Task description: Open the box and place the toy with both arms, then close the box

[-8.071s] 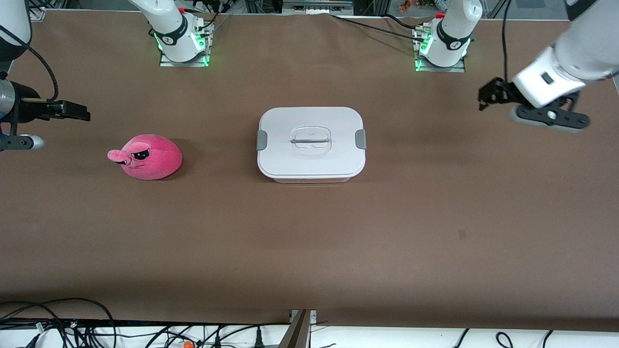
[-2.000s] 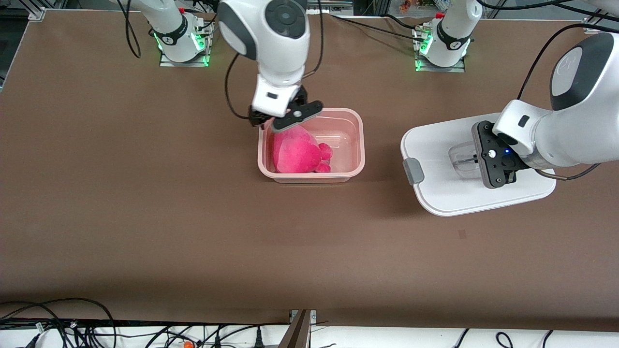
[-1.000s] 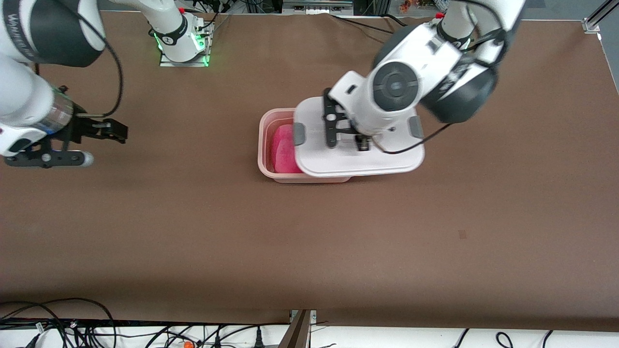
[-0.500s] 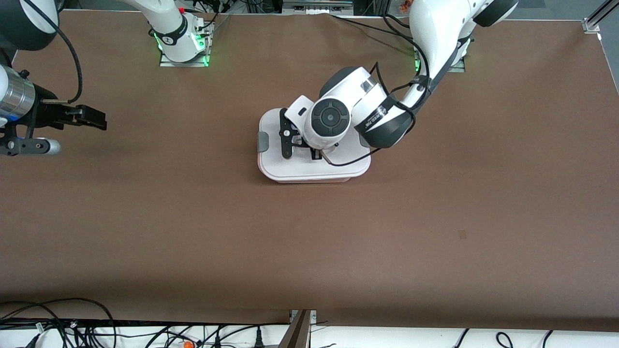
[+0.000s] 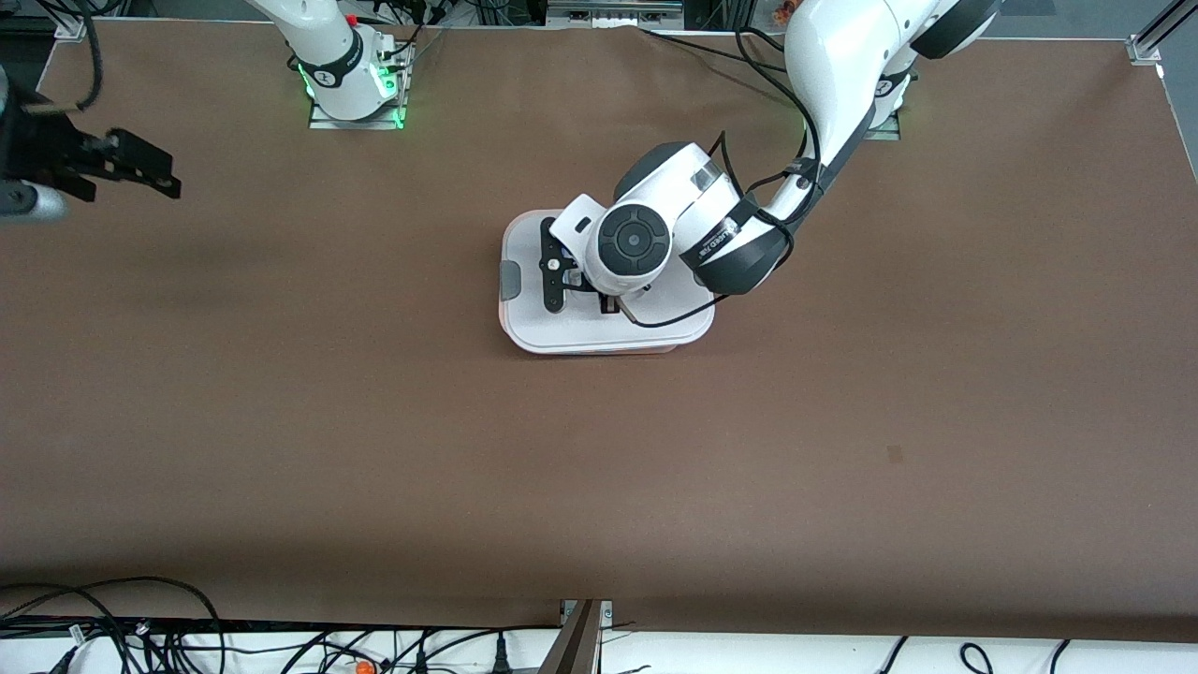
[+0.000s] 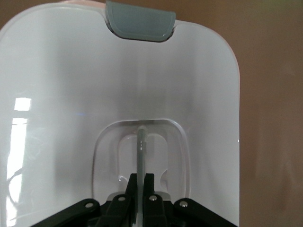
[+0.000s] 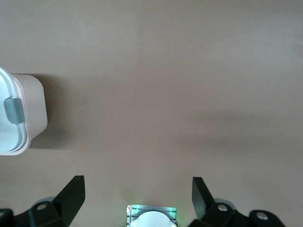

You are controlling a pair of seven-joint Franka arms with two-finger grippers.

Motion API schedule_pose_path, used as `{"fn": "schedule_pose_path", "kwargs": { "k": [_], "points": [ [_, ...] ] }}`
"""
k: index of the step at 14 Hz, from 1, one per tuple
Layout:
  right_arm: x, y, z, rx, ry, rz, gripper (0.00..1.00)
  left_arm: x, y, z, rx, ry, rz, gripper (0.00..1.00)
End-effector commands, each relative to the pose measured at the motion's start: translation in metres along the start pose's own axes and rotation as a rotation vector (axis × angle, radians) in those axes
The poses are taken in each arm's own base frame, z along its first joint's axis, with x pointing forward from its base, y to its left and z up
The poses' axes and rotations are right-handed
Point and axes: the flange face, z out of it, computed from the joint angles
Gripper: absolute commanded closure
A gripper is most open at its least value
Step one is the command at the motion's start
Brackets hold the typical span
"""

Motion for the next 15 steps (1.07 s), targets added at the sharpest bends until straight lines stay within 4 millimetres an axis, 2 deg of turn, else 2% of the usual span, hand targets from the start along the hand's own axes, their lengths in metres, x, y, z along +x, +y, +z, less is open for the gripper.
{"fn": "schedule_pose_path", "kwargs": {
  "k": [1, 7, 13, 15],
  "points": [
    [-0.030, 0.004, 0.005, -0.032, -0.013, 0.002, 0.00, -0.001, -0.001, 0.006, -0.007, -0.002, 0.033, 1.00],
    [-0.018, 0.003, 0.011, -0.031, -0.037, 0.009, 0.00, 0.004, 0.002, -0.002, 0.001, 0.013, 0.024, 1.00],
    [-0.010, 0.009, 0.014, -0.030, -0.040, 0.019, 0.00, 0.025, 0.010, 0.008, 0.038, 0.056, 0.017, 1.00],
    [-0.006, 0.009, 0.016, -0.032, -0.043, 0.017, 0.00, 0.022, 0.008, 0.010, 0.041, 0.048, 0.023, 1.00]
  ]
}}
